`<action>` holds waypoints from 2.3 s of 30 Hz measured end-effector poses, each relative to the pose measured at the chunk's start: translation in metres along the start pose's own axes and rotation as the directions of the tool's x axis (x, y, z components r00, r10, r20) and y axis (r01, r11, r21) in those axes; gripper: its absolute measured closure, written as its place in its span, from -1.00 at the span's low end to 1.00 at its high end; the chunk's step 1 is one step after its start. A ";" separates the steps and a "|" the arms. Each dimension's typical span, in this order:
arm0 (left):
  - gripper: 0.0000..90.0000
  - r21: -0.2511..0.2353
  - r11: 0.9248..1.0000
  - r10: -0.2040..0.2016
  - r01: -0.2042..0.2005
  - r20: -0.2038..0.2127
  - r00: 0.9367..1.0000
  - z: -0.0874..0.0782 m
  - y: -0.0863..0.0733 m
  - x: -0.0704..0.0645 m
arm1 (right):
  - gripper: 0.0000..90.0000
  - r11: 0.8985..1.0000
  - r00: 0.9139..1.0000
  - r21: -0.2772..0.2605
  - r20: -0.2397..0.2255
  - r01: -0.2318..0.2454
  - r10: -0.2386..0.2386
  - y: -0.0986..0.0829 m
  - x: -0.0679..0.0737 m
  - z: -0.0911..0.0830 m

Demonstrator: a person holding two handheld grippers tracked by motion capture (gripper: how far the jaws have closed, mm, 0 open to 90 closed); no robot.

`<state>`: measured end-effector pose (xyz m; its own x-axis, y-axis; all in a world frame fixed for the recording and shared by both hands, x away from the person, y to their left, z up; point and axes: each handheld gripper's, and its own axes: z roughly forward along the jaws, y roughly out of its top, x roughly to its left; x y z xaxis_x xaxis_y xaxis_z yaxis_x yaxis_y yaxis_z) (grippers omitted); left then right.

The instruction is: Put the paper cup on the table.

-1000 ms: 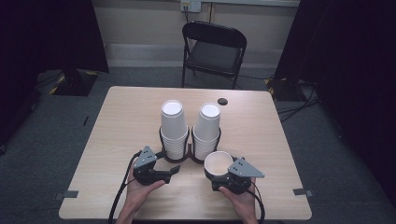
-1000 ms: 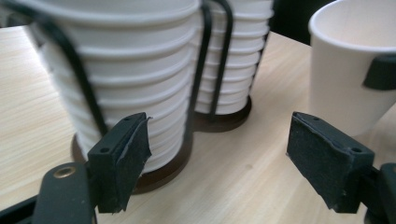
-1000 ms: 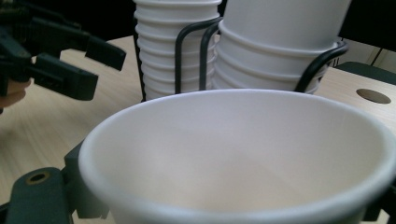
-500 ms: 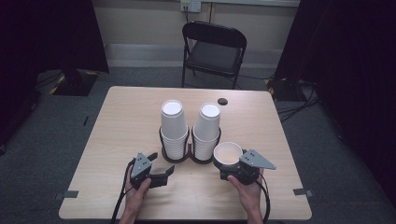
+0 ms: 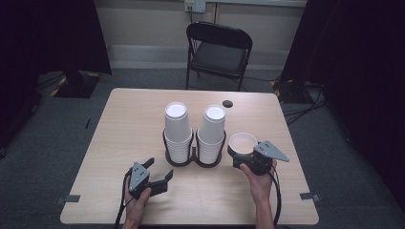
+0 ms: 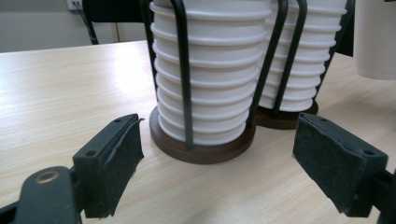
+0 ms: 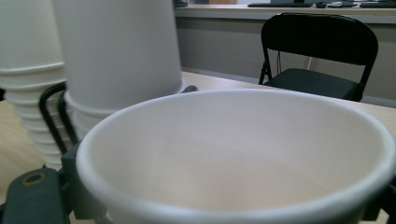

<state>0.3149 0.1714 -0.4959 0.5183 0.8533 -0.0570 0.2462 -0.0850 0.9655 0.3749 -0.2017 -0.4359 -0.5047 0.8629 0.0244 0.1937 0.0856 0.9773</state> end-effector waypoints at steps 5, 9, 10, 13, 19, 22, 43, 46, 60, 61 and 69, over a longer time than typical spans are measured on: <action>-0.66 -0.003 1.000 0.018 -0.018 0.013 1.000 0.000 0.000 -0.001 | -0.76 0.999 0.999 0.028 0.046 0.025 -0.026 0.001 -0.005 0.009; -0.65 -0.003 0.999 0.054 -0.054 0.006 0.999 0.000 0.000 -0.005 | -0.76 1.000 0.998 -0.017 0.051 -0.025 0.025 0.005 -0.016 0.016; -0.66 -0.005 0.998 0.058 -0.058 0.001 0.998 -0.001 0.000 -0.004 | -0.76 0.999 0.998 -0.012 0.049 -0.045 0.046 0.005 -0.020 0.018; -0.65 -0.016 0.999 0.030 -0.029 0.016 0.999 -0.001 -0.001 -0.002 | -0.76 0.999 0.997 -0.008 0.055 -0.052 0.052 0.005 -0.025 0.025; -0.65 -0.028 0.999 0.017 -0.017 0.013 1.000 -0.002 -0.001 -0.001 | -0.76 0.999 0.997 0.005 0.058 -0.050 0.050 0.006 -0.033 0.038; -0.66 -0.026 1.000 0.012 -0.011 0.015 1.000 -0.002 -0.001 0.000 | -0.76 0.999 0.997 0.002 0.070 -0.043 0.043 0.007 -0.037 0.044; -0.64 -0.038 0.999 0.014 -0.013 0.020 1.000 -0.003 -0.002 0.000 | -0.78 0.999 0.995 0.029 0.101 -0.027 0.024 -0.020 -0.046 0.060; -0.64 -0.037 0.999 0.014 -0.013 0.020 1.000 -0.003 -0.002 0.000 | -0.80 0.998 0.994 0.037 0.103 -0.044 0.040 -0.027 -0.048 0.056; -0.64 -0.033 0.999 0.015 -0.014 0.034 0.999 -0.003 -0.001 0.000 | -0.75 0.989 0.991 0.125 0.119 -0.081 0.066 -0.035 -0.049 0.050; -0.64 -0.033 0.999 0.015 -0.014 0.034 0.999 -0.003 -0.001 0.000 | -0.75 0.989 0.991 0.125 0.119 -0.081 0.066 -0.035 -0.049 0.050; -0.64 -0.036 0.999 0.017 -0.015 0.035 0.999 -0.003 -0.001 0.000 | -0.72 0.962 0.986 0.233 0.121 -0.141 0.116 -0.039 -0.050 0.049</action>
<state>0.3122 0.1735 -0.4966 0.5506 0.8333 -0.0497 0.2081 -0.0794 0.9749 0.4340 -0.2234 -0.4859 -0.3736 0.9208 0.1118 0.4535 0.0761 0.8880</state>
